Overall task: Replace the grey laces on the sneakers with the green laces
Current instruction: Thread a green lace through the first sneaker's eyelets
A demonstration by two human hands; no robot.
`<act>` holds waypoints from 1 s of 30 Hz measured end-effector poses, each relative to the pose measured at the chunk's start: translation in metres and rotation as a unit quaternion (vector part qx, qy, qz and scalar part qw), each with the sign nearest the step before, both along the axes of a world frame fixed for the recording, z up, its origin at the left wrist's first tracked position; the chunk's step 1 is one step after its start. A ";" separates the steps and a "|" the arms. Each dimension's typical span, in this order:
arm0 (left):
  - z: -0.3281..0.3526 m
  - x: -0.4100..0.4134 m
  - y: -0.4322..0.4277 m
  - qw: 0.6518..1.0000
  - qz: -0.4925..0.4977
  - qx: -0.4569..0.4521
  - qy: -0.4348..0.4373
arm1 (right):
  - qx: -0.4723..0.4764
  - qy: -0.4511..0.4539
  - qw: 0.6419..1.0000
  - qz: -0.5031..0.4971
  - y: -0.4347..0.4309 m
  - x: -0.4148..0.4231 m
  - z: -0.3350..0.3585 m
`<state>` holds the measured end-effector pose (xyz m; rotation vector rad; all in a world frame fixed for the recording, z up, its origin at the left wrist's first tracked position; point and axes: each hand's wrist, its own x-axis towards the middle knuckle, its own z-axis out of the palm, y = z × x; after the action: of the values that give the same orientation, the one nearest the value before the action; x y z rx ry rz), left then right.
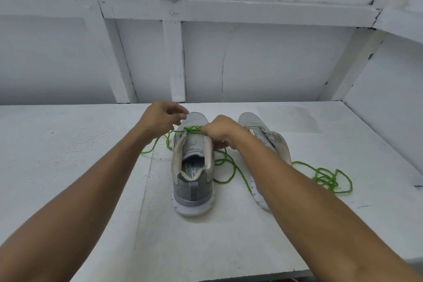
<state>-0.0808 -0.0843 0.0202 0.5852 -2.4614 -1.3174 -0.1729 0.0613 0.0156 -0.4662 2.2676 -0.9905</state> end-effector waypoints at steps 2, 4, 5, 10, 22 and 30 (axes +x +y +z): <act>-0.008 -0.006 0.007 1.000 -0.019 -0.012 -0.011 | -0.013 -0.030 0.999 -0.024 0.003 -0.001 -0.003; -0.014 -0.012 0.012 0.999 -0.022 -0.026 -0.036 | -0.041 -0.081 0.994 -0.060 0.009 0.001 -0.006; -0.016 -0.015 0.014 0.998 -0.022 -0.031 -0.048 | -0.057 -0.108 0.989 -0.079 0.011 0.002 -0.007; -0.017 -0.026 0.020 0.991 -0.041 -0.066 -0.108 | -0.099 -0.166 0.972 -0.135 0.015 0.001 -0.014; -0.018 -0.028 0.023 0.989 -0.050 -0.072 -0.116 | -0.104 -0.180 0.968 -0.143 0.014 -0.001 -0.017; -0.016 -0.030 0.025 0.987 -0.066 -0.084 -0.122 | -0.104 -0.177 0.970 -0.133 0.014 -0.003 -0.017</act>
<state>-0.1111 -0.0593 0.0041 0.5791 -2.8204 -1.1271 -0.1759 0.0758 -0.0016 -0.0577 1.9438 -1.3389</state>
